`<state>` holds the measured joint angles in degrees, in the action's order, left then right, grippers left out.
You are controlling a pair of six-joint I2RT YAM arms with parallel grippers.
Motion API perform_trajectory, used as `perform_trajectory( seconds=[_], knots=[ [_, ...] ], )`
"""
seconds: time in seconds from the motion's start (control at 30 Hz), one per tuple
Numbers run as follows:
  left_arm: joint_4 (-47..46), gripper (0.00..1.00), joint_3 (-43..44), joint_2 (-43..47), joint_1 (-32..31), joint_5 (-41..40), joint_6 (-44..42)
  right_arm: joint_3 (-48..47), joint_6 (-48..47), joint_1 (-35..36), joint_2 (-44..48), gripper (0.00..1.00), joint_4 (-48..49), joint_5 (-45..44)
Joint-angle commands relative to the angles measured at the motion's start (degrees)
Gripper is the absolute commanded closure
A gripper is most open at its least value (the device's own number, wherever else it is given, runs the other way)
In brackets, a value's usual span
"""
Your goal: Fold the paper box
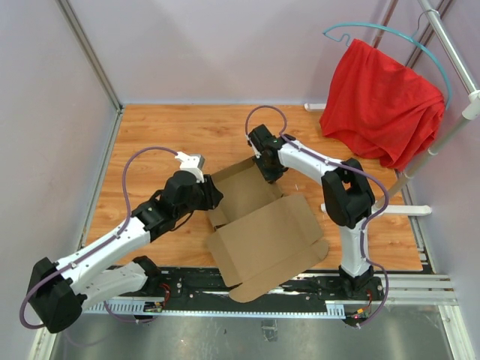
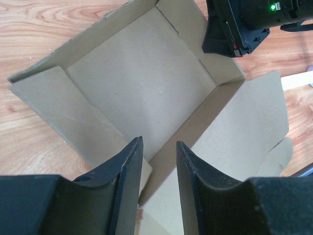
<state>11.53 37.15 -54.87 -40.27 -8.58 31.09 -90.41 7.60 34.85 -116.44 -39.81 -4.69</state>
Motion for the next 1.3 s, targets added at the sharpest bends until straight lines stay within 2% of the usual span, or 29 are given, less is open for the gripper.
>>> perform_trajectory(
  seconds=[0.0,0.13,0.23,0.4,0.53,0.63,0.7,0.87,1.03,1.13,1.2,1.27],
  knots=[
    [2.8,0.61,1.0,1.5,-0.2,-1.5,-0.5,-0.3,0.0,1.9,-2.8,0.9,-3.5,-12.0],
    [4.8,0.61,2.2,1.5,-0.2,-1.6,-0.8,0.2,-0.1,2.1,-2.7,0.93,-2.3,-14.6],
    [5.1,0.61,2.2,2.2,-0.2,-1.6,-0.9,1.2,-1.5,2.1,-2.5,0.92,-0.5,-11.3],
    [5.0,0.6,1.6,3.3,-0.2,-1.6,-0.7,1.1,-1.8,2.1,-2.4,0.61,2.3,-8.4],
    [5.2,0.6,1.2,3.3,-0.2,-1.4,-0.6,-1.5,-2.1,1.7,-3.9,0.6,2.6,-7.4],
    [5.2,0.6,0.8,3.4,-0.2,-1.3,-0.6,-3.6,-2.0,1.4,-5.1,0.62,2.6,-6.6],
    [5.2,0.6,0.7,3.6,-0.2,-1.3,-0.5,-4.6,-2.0,1.2,-5.8,0.66,2.8,-6.4],
    [5.3,0.6,0.5,4.1,-0.2,-1.3,-0.5,-5.7,-1.6,1.1,-6.9,0.98,3.1,-8.3],
    [5.5,0.6,0.5,4.0,-0.2,-1.2,-0.6,-4.5,-1.0,1.0,-6.6,0.99,4.0,-11.0],
    [5.4,0.6,0.3,4.1,-0.2,-1.2,-0.6,-3.6,-1.5,1.0,-5.6,0.61,4.0,-11.3],
    [5.3,0.6,0.3,4.1,-0.2,-1.1,-0.6,-2.8,-1.9,1.0,-4.9,0.5,4.0,-11.1],
    [5.3,0.6,0.3,4.0,-0.2,-0.9,-0.5,-1.6,-2.0,0.8,-3.7,0.48,3.9,-10.3]
  ],
)
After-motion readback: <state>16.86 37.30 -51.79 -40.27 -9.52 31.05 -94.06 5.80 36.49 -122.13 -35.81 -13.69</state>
